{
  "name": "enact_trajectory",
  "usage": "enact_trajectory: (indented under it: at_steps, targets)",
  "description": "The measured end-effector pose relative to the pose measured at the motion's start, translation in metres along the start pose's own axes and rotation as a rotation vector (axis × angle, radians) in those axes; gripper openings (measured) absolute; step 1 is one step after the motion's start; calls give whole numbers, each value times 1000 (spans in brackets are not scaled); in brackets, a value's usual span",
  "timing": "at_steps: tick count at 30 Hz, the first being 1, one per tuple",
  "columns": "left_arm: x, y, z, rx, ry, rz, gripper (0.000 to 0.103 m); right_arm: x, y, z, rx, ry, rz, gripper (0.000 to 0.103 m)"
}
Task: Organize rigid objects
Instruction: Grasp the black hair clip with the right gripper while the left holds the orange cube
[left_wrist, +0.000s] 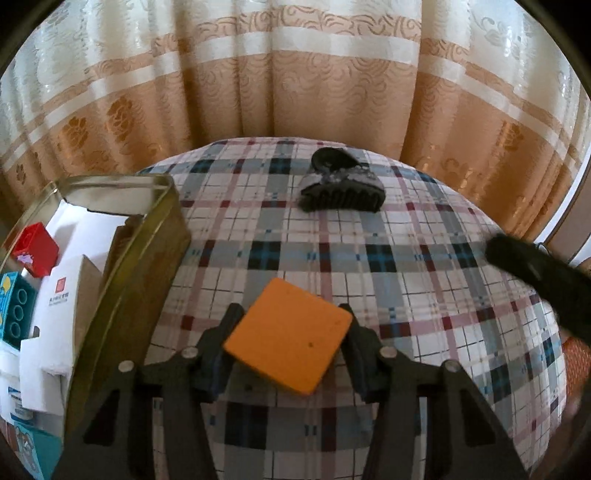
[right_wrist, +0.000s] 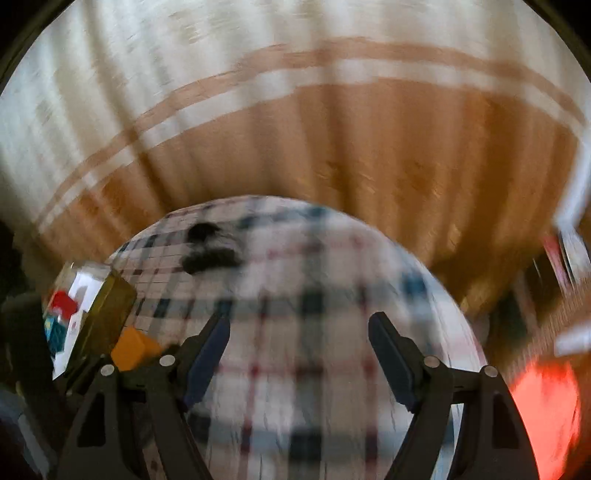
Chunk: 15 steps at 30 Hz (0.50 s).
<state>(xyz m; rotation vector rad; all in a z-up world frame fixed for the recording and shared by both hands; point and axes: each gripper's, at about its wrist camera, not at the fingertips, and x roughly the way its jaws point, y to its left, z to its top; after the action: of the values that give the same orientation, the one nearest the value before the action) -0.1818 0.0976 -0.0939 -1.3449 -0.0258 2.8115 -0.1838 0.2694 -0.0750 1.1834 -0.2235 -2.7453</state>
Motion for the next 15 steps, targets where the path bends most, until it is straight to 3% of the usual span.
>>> enact_trajectory:
  at_steps: [3, 7, 15]
  targets:
    - [2, 1, 1, 0, 0, 4, 51, 30, 11, 22, -76, 69, 106, 79]
    - [2, 0, 0, -1, 0, 3, 51, 69, 34, 43, -202, 120, 121, 79]
    - [2, 0, 1, -2, 0, -1, 51, 113, 57, 65, -309, 174, 200, 79]
